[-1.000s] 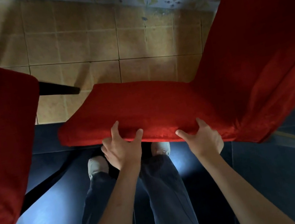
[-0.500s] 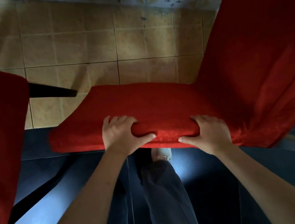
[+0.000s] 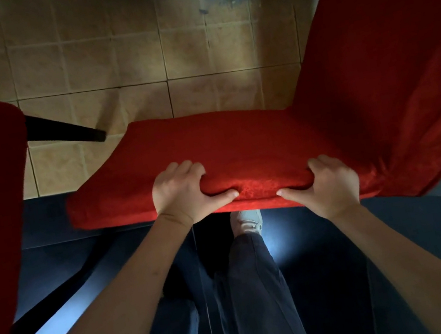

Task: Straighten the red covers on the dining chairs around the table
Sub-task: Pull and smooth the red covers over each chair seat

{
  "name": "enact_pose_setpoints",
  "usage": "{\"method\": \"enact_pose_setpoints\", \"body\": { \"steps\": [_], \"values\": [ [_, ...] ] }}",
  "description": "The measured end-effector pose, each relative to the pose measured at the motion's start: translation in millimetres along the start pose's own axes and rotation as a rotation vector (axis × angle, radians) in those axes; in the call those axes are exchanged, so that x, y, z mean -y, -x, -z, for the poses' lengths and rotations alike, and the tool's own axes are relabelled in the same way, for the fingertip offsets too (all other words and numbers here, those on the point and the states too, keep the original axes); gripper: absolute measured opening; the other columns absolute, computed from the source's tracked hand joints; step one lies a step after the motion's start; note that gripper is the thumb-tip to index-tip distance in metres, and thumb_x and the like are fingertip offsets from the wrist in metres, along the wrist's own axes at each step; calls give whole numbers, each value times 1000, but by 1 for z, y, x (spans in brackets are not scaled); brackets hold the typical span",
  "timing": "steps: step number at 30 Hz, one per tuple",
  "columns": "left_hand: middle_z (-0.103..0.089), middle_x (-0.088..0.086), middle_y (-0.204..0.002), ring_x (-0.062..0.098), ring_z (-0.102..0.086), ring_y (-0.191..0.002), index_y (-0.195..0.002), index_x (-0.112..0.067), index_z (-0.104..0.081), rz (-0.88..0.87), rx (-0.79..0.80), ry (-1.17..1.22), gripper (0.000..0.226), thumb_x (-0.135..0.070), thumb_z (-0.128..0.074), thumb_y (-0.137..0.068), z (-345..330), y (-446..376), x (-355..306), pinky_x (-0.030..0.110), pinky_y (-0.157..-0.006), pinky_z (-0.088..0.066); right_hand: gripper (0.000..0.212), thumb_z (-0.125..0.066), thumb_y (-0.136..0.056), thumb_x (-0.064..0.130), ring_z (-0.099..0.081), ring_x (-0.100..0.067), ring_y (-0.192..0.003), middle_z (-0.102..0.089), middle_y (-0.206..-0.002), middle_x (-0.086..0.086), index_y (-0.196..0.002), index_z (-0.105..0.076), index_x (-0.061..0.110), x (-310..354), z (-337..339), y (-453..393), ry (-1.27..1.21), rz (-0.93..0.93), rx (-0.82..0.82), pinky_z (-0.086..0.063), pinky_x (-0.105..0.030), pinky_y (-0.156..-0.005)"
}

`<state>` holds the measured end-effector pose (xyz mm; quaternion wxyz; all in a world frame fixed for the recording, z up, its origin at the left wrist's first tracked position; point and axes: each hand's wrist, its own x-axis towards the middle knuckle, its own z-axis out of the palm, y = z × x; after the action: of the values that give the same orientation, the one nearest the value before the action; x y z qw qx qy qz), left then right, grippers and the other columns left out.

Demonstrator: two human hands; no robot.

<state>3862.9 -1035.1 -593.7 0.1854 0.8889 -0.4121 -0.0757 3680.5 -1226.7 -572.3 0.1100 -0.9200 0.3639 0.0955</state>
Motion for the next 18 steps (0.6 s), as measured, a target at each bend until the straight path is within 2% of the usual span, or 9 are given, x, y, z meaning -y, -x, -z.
{"method": "enact_pose_setpoints", "body": {
  "steps": [7,10,18],
  "values": [
    [-55,-1,-57,20,-54,-52,-61,-13,-64,-7,-26,11,69,-81,-53,-58,-4,11,3,24,-47,-35,70,-89,-40,60,-47,-22,-56,-45,-59,-2,-58,-48,6,0,-4,10,-70,-4,-23,-31,-27,-52],
    [-55,-1,-57,20,-54,-52,-61,-12,-64,-29,-33,17,69,-80,-53,-59,-7,17,5,24,-46,-36,70,-88,-39,61,-42,-18,-57,-44,-59,-1,-57,-46,7,0,-8,14,-76,6,-24,-30,-26,-51],
    [-55,0,-56,21,-54,-51,-61,-12,-64,-37,-33,25,68,-79,-55,-59,-8,21,9,23,-46,-36,72,-85,-43,64,-43,-21,-60,-44,-61,-2,-58,-41,9,3,-8,15,-87,-15,28,-35,-30,-51]
  ]
}}
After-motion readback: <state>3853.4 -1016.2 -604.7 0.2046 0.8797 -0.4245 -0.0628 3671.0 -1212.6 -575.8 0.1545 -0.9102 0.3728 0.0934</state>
